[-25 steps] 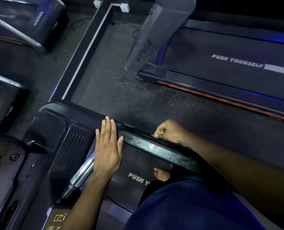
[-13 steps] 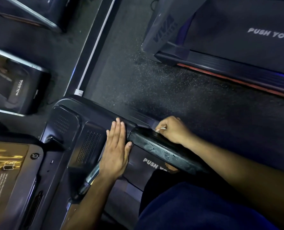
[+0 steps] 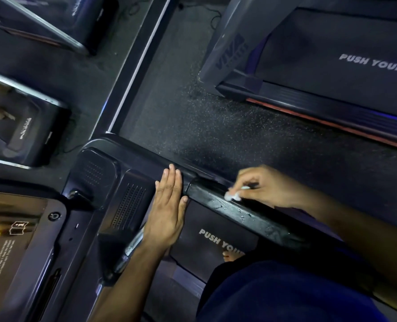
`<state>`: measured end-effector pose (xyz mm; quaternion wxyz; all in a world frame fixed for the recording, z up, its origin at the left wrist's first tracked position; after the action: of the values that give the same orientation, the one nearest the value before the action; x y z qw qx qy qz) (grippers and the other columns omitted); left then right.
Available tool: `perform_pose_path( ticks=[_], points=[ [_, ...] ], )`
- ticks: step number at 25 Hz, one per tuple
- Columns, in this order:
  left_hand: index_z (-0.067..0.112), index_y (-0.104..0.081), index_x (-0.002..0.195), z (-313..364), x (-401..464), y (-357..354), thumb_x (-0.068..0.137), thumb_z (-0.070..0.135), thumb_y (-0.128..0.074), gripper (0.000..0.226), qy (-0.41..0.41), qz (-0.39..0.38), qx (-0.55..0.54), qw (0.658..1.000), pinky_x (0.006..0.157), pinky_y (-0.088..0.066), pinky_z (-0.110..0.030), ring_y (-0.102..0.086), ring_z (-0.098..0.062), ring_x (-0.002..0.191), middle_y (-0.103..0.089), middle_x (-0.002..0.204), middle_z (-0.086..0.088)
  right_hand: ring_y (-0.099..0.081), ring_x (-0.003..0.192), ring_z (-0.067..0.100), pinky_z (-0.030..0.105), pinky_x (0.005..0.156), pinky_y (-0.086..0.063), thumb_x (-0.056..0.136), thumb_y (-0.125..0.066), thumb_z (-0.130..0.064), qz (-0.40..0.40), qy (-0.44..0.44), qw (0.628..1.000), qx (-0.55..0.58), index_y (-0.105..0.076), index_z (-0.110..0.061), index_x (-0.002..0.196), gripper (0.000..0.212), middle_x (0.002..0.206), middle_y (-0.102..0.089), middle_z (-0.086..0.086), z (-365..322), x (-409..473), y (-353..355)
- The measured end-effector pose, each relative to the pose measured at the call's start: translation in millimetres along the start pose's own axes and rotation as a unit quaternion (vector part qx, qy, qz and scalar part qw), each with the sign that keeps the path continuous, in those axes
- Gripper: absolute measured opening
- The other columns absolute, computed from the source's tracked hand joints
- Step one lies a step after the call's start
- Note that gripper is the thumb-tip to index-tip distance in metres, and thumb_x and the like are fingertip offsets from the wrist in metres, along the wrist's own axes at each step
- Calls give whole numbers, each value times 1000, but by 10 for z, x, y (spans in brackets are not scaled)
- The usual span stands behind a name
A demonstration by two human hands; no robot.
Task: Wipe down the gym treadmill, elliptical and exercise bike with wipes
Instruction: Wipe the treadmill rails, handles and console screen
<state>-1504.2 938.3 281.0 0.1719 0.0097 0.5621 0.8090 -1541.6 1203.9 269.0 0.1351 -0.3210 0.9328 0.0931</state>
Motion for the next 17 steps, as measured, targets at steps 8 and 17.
perform_pose_path(
  ticks=[8, 17],
  points=[
    [18, -8, 163, -13, -35, 67, 109, 38, -29, 60, -10, -12, -53, 998, 127, 6, -35, 11, -8, 156, 7, 170, 8, -69, 86, 0, 22, 79, -48, 88, -73, -17, 112, -92, 983, -113, -78, -28, 84, 13, 90, -77, -12, 89, 256, -266],
    [22, -8, 161, -204, -962, 169, 98, 70, -7, 80, 19, 31, -106, 994, 125, 6, -26, 14, 3, 152, 7, 168, 12, -59, 52, -5, 20, 60, -45, 90, -68, -10, 98, -156, 952, -243, -74, -24, 73, 22, 59, -70, -9, -454, -149, -215]
  ],
)
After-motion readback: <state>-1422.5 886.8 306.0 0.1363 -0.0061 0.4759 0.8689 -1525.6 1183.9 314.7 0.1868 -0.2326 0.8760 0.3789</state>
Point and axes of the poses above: each hand's wrist, its own x-axis towards the middle knuckle, its own y-axis out of the back of the hand, z = x × y, the point moved 4 cm from there along x, towards the middle knuckle
